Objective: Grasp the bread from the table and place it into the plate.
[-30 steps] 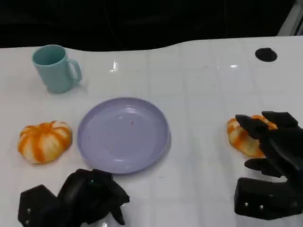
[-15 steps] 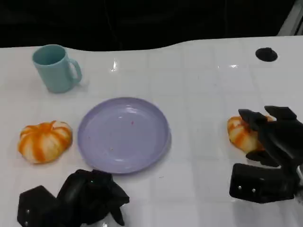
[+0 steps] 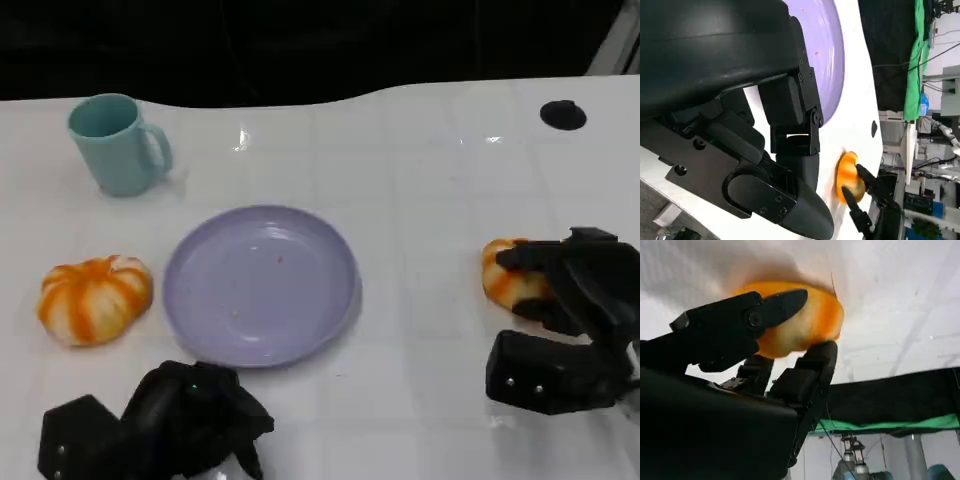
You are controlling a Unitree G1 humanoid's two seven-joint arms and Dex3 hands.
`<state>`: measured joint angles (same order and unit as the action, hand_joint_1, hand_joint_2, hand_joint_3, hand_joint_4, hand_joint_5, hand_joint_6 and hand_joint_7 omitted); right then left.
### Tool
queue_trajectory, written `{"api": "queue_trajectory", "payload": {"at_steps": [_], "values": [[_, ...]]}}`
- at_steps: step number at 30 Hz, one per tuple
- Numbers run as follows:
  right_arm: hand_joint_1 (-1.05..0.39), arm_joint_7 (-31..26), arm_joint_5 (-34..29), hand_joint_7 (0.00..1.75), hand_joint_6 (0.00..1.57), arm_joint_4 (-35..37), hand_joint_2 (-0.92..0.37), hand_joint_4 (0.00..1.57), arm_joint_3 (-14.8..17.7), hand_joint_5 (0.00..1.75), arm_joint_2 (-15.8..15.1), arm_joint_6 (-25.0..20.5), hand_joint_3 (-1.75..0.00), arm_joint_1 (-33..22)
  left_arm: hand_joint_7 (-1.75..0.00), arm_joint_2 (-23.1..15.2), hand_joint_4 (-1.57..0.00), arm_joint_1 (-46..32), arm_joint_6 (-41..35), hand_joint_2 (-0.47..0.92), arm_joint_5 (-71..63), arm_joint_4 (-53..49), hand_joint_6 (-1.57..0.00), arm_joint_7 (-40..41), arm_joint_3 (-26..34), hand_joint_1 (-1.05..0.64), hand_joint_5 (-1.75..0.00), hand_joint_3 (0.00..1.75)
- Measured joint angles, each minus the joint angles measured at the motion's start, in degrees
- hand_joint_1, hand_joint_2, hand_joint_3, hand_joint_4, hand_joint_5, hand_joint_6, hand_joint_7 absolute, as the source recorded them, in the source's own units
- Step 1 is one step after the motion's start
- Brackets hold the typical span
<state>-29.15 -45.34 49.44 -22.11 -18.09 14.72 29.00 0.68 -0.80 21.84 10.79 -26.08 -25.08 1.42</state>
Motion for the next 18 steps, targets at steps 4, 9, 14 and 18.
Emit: {"api": "queue_trajectory", "payload": {"at_steps": [4, 9, 14, 18], "values": [[-0.14, -3.24, 0.0, 1.74, 0.68, 1.92, -0.45, 0.89, -0.93, 1.75, 0.0, 1.83, -1.01, 0.68, -0.56, 0.07, -1.46, -0.17, -0.16, 0.81, -0.05, 0.29, -1.54, 0.01, 0.0, -1.05, -1.03, 0.0], [-0.13, -5.28, 0.1, 1.75, 0.68, 3.14, -0.38, 0.91, -1.44, 1.75, 0.0, 2.96, -1.08, 1.25, -0.57, 0.09, -1.45, -0.17, -0.32, 0.82, -0.32, 0.65, -1.53, 0.02, 0.0, -1.05, -1.03, 0.01], [-0.14, -8.45, 0.14, 1.75, 0.71, 3.12, -0.33, 0.95, -1.53, 1.75, 0.01, 5.21, -1.22, 1.24, -0.57, 0.12, -1.45, -0.31, -0.32, 0.82, -0.31, 0.74, -1.53, 0.0, 0.05, -1.05, -1.03, 0.0], [-0.12, -9.27, 1.14, 1.75, 0.74, 2.25, -0.31, 0.97, -1.42, 1.75, 0.04, 6.94, -1.32, 1.2, -0.57, 0.16, -1.46, -0.69, -0.69, 0.82, -0.31, 1.66, -1.53, 0.01, 0.04, -1.05, -1.03, 0.01]]}}
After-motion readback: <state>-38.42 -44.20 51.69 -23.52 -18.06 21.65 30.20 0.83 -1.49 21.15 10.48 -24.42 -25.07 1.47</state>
